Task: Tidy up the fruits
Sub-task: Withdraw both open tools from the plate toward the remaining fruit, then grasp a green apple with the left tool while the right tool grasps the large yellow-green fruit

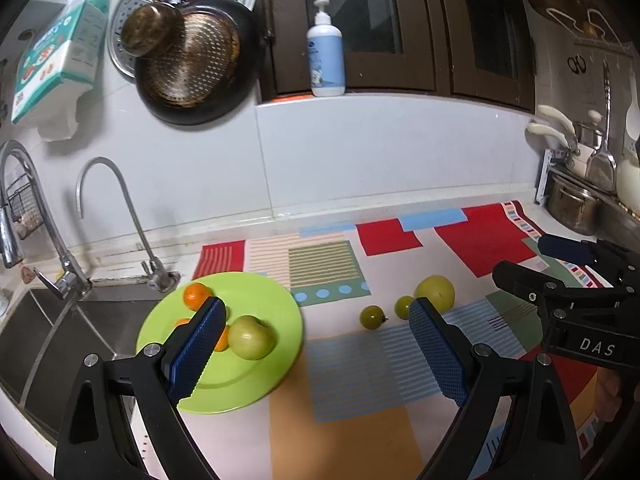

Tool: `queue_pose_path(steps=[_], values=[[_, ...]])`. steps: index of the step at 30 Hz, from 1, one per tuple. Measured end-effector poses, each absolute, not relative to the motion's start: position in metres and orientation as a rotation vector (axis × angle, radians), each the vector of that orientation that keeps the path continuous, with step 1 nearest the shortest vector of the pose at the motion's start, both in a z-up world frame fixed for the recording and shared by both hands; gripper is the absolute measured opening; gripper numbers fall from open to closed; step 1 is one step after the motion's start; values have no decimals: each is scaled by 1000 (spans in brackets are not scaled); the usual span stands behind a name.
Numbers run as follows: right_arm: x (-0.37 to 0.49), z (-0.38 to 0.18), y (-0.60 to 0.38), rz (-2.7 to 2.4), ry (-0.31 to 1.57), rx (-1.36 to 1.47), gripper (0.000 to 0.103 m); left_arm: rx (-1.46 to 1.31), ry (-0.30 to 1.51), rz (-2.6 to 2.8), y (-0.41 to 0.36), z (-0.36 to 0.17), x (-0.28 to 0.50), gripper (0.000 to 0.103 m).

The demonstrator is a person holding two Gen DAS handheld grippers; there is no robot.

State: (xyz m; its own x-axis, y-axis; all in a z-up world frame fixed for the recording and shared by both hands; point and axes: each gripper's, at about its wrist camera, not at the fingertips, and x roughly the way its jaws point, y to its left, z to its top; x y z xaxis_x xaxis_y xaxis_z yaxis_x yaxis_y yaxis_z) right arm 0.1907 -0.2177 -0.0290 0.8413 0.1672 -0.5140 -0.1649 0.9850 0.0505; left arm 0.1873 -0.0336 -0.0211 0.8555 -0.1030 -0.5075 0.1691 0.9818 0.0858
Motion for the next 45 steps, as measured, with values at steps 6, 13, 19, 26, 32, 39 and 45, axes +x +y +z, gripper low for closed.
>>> queue_pose_path(steps=[6, 13, 19, 26, 32, 39, 45], values=[[207, -41, -225, 201, 574, 9, 79, 147, 543, -179, -47, -35, 202, 92], [233, -60, -232, 224, 627, 35, 78, 158, 598, -221, -57, -58, 229, 83], [258, -84, -232, 235, 710, 61, 72, 168, 656, -248, -65, -82, 253, 79], [278, -106, -232, 248, 766, 64, 67, 170, 737, -309, -72, -108, 279, 67], [294, -118, -230, 277, 801, 92, 61, 166, 775, -332, -77, -121, 293, 62], [303, -125, -226, 306, 815, 106, 57, 129, 836, -353, -81, -130, 308, 50], [310, -131, -228, 310, 833, 123, 54, 118, 870, -366, -85, -134, 316, 36]])
